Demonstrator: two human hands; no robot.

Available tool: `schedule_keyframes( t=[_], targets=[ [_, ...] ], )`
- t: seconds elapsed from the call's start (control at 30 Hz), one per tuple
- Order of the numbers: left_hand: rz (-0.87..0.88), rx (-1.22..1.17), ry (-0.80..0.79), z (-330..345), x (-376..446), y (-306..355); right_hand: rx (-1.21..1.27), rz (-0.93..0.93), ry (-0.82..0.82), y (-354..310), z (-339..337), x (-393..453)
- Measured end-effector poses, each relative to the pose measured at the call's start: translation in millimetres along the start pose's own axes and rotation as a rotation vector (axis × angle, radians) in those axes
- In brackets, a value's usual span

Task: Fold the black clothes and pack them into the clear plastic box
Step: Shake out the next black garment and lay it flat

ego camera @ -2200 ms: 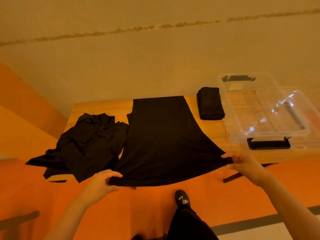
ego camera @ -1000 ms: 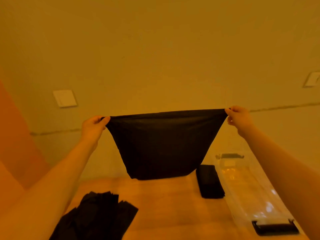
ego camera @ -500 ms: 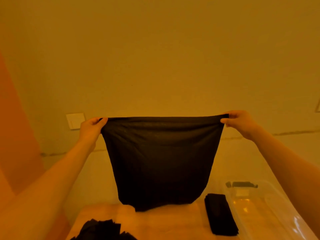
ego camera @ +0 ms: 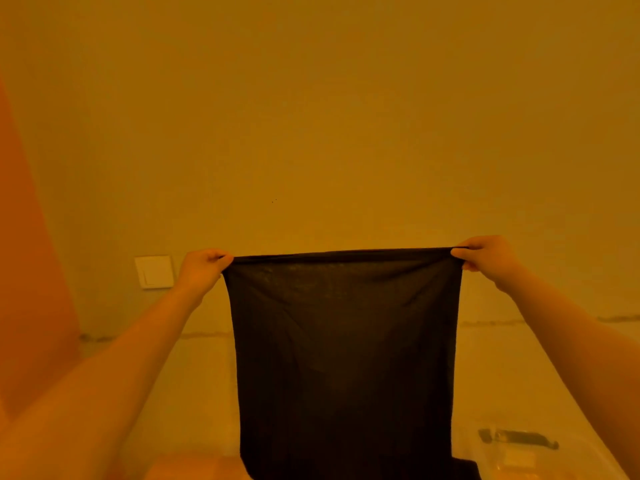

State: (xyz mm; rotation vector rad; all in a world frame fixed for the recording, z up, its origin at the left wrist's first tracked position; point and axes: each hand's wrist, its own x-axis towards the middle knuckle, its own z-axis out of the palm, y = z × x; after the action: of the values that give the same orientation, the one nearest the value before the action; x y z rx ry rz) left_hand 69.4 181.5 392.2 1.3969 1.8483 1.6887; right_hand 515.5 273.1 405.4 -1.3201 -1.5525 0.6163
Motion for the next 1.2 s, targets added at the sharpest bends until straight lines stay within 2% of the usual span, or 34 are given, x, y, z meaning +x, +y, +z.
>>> schedule_keyframes(
  t=[0.3,0.5,0.57,0.7,0.83,0.97,1.2],
  targets=[
    [0.107,-0.082,0.149,-5,20,43,0.221,-0.087,0.148,-34,-8,20],
    [0.101,-0.151,0.129,-22,-6,34,0.262,-0.116,0.126,-43,-14,-16],
    [0.072,-0.162,0.097,-29,-22,23,0.243,-0.102,0.098,-41,-16,-34],
    [-0.007,-0.167,0.044,-44,-63,-14,0.05,-0.066,0.043,-26,-17,-82],
    [-0.087,-0.106,-0.088,-60,-127,-66,-0.104,-0.004,-0.082,11,-15,-146],
    [-0.185,-0.021,-0.218,-70,-211,-125,-0.15,0.093,-0.198,65,-7,-231],
    [-0.327,0.173,-0.511,-95,-341,-206,-0.302,0.372,-0.453,159,7,-360]
  ],
)
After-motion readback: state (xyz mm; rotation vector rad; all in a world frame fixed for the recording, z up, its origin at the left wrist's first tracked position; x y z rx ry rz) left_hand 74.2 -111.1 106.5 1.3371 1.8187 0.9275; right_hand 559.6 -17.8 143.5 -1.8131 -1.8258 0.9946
